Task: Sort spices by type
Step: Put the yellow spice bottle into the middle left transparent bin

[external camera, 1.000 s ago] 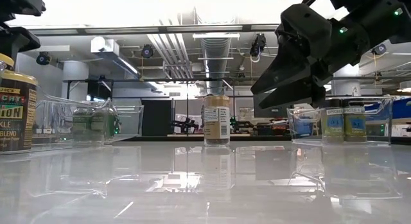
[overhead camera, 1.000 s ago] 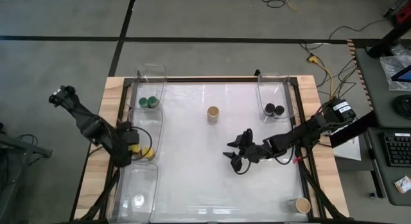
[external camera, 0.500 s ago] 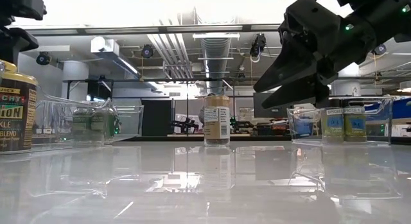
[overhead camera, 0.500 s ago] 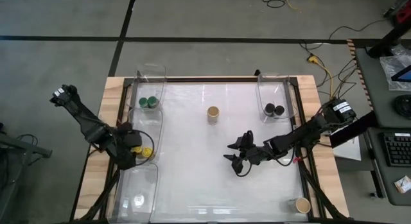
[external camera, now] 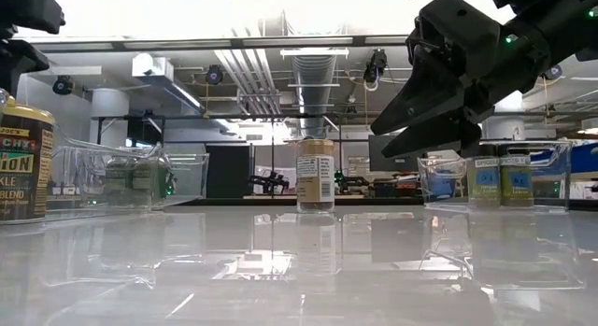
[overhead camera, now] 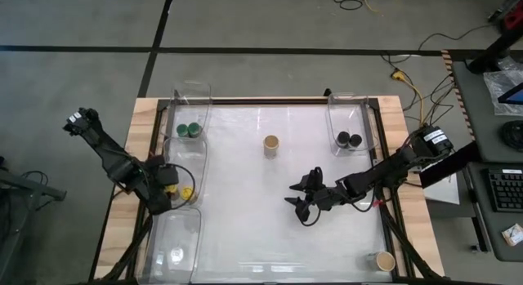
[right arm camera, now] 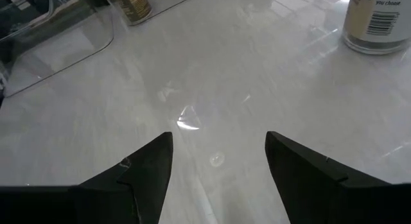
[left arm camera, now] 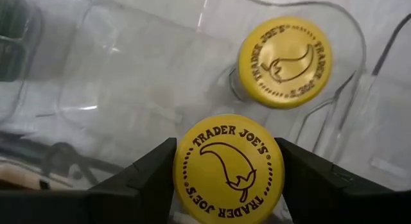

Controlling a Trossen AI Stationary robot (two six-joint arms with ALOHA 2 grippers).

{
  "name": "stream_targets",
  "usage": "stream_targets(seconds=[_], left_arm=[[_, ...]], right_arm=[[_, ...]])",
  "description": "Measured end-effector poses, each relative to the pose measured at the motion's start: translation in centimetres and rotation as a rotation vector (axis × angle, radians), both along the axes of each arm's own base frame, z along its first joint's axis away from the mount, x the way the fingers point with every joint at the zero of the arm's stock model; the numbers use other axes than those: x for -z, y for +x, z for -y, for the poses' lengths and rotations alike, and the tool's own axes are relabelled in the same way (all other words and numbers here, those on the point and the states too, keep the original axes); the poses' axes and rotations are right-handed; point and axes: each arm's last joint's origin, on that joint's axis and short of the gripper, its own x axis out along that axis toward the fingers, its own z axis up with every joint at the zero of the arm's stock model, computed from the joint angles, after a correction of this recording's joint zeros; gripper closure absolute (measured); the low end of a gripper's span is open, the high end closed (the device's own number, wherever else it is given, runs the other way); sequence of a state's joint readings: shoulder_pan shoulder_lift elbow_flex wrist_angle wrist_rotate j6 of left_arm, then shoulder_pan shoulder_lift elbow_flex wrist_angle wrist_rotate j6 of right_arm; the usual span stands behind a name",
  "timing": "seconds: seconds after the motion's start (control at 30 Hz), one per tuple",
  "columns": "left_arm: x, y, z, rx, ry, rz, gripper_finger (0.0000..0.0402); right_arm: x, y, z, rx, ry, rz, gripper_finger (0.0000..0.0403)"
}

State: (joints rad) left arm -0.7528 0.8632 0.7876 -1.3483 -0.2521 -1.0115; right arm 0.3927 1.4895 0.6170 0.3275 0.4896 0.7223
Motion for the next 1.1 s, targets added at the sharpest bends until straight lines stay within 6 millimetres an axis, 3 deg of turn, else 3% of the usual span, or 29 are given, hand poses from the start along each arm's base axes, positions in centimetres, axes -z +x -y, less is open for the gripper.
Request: stream_targets(seconds=[0.43,1.1], left_arm=[[0.8,0.9,0.9,-0.071,0.009,-0.037,0.0188],[1.7,1.8,1.7,-0.109,0.039,-0.057,0.0187]], right_arm=[[0.0,0.0,0.0,-0.006,-0.01,-0.003,0.0147],[0.0,0.0,0.0,-0.018,-0.029,-0.007,0.0152]])
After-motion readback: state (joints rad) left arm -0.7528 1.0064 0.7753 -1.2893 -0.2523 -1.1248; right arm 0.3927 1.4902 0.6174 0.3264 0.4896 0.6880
